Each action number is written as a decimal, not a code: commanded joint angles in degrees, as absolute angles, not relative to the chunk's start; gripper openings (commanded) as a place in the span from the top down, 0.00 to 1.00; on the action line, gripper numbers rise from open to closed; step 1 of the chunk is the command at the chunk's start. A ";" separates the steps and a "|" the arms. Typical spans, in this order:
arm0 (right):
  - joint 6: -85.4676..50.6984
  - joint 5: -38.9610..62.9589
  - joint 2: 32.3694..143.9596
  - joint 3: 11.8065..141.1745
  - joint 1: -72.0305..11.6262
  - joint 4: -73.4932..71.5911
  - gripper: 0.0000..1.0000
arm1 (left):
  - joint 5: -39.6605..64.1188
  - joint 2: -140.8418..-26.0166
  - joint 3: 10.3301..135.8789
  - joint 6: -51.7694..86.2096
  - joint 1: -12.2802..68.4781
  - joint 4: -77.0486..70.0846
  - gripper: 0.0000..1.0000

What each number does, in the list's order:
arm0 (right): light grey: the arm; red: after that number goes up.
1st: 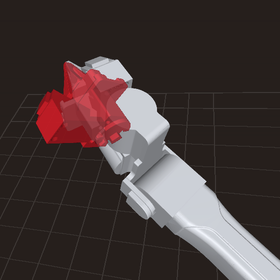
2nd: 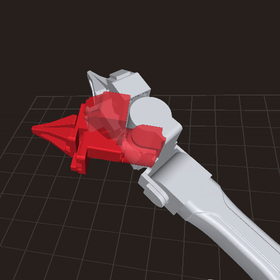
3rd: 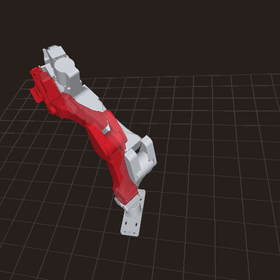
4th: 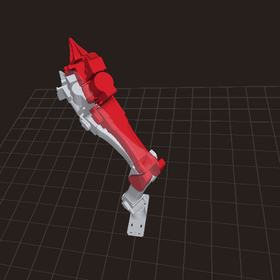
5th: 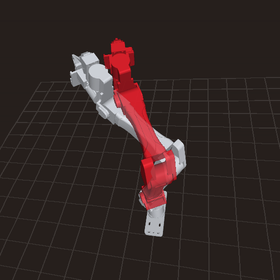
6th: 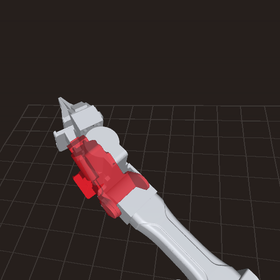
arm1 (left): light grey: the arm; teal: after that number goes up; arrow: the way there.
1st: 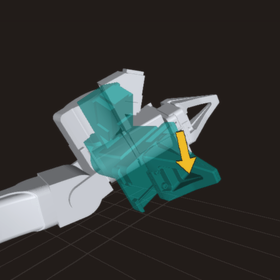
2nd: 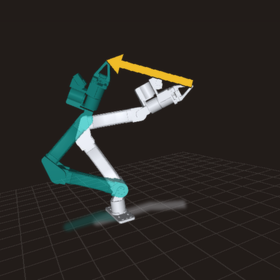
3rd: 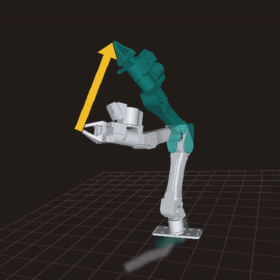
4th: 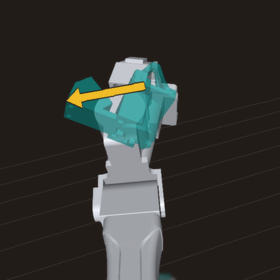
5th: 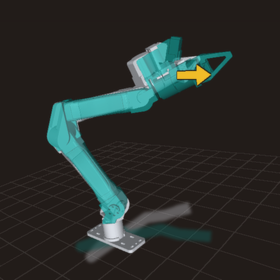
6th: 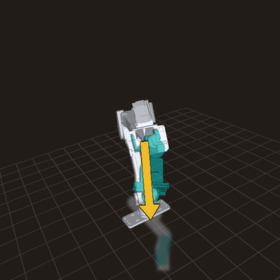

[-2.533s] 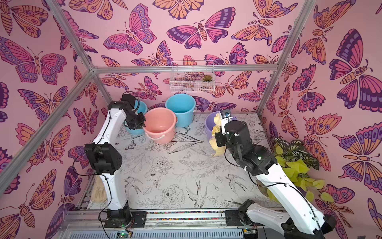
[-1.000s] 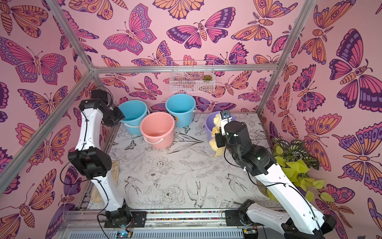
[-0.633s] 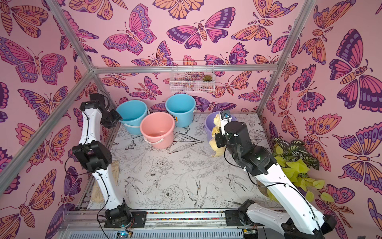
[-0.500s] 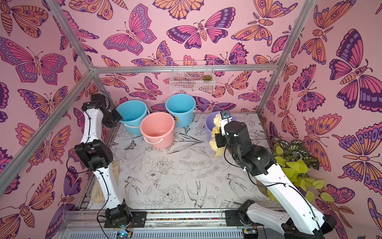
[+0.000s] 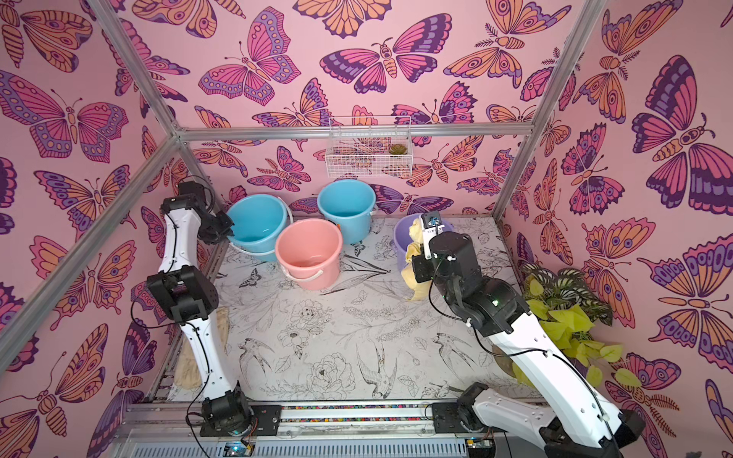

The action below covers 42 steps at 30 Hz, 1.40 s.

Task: Wipe the inside of the bucket with a cloth
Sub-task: Pick up the bucket from the corner of the board.

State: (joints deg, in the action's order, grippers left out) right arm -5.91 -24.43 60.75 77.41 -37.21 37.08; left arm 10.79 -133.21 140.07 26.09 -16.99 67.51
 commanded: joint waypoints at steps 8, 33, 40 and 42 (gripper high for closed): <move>-5.19 -24.61 60.73 78.22 -36.92 36.55 1.00 | 9.87 -127.07 140.63 26.72 -19.49 67.91 1.00; -3.86 -27.22 58.73 79.48 -36.96 37.36 1.00 | 35.09 -98.39 132.54 31.02 -13.71 68.91 1.00; -0.30 -37.57 57.34 81.07 -36.91 38.97 1.00 | 32.90 -93.13 127.24 32.60 -0.61 68.85 1.00; 0.81 -40.49 56.50 80.89 -36.97 38.81 1.00 | 31.59 -92.96 126.56 33.01 3.98 68.82 1.00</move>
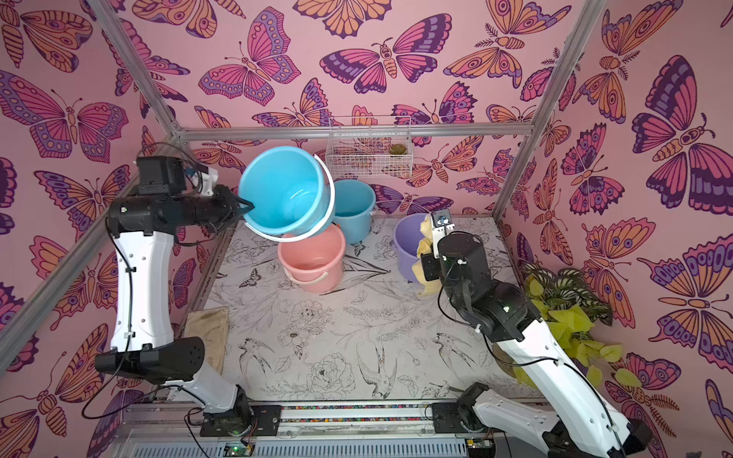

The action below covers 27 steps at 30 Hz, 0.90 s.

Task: Wipe the inside of the bucket with a cloth
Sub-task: Pick up the bucket from the corner of the board, then move the bucket to the center of the board.

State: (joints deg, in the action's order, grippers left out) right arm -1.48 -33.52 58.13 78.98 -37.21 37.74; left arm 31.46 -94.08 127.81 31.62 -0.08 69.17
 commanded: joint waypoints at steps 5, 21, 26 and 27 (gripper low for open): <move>2.30 -47.22 53.67 79.67 -36.91 36.88 1.00 | 27.07 -93.42 122.71 33.75 13.63 68.10 1.00; 0.82 -45.75 52.38 78.44 -36.94 36.65 1.00 | 14.70 -97.49 101.53 35.25 24.72 56.41 1.00; -0.72 -44.04 52.89 78.26 -36.92 37.28 1.00 | 10.11 -98.09 99.18 33.61 23.33 56.08 1.00; -1.23 -43.55 53.06 78.25 -36.94 37.54 1.00 | 9.65 -98.09 98.71 33.35 22.81 56.04 1.00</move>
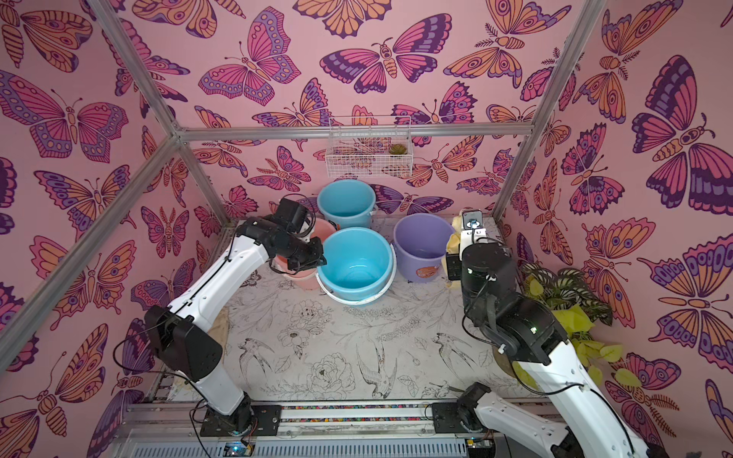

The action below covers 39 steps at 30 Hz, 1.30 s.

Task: Wipe the inside of the bucket with a cloth
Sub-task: Move the bucket to the center of the board, then wipe the dirt from the inside of the bucket.

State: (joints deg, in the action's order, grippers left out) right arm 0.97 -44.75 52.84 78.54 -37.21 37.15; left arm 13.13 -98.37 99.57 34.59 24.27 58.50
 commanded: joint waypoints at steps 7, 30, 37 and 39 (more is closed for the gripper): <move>-5.49 -37.39 54.38 77.74 -36.91 40.15 1.00 | 8.40 -97.42 95.50 30.65 15.96 55.46 1.00; -7.91 -10.89 61.73 81.76 -37.00 41.12 1.00 | 12.59 -95.78 92.68 26.87 15.09 56.86 1.00; -8.50 4.14 64.62 86.53 -37.02 38.94 1.00 | 11.50 -95.40 91.23 29.58 26.32 56.84 1.00; -8.65 5.94 65.43 87.84 -37.11 38.86 1.00 | 10.68 -95.32 91.23 30.27 29.06 56.69 1.00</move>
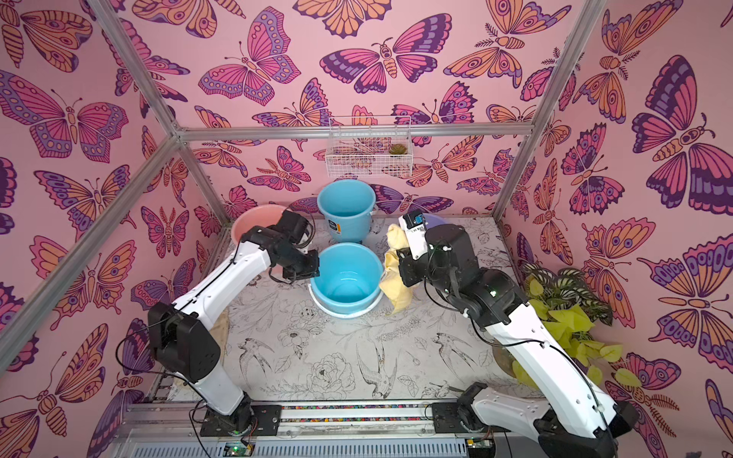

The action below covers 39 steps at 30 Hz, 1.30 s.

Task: Wipe the inside of the bucket with a cloth
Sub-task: Wipe the dirt from the inside of the bucket.

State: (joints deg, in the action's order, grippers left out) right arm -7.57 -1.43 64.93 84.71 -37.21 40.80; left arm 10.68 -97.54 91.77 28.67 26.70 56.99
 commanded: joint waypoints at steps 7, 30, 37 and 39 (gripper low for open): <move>-8.35 9.24 66.90 88.22 -37.33 38.02 1.00 | 9.70 -95.33 91.15 31.71 36.55 56.60 1.00; 14.15 12.32 77.43 65.23 -43.68 31.42 1.00 | 13.35 -98.17 87.15 34.34 39.34 58.27 0.71; 29.18 7.22 82.17 63.82 -43.92 34.49 1.00 | 13.85 -101.06 88.31 33.46 39.29 58.49 0.91; 32.67 6.11 83.86 64.33 -43.86 36.35 1.00 | 13.33 -100.96 88.50 33.52 39.31 58.54 0.99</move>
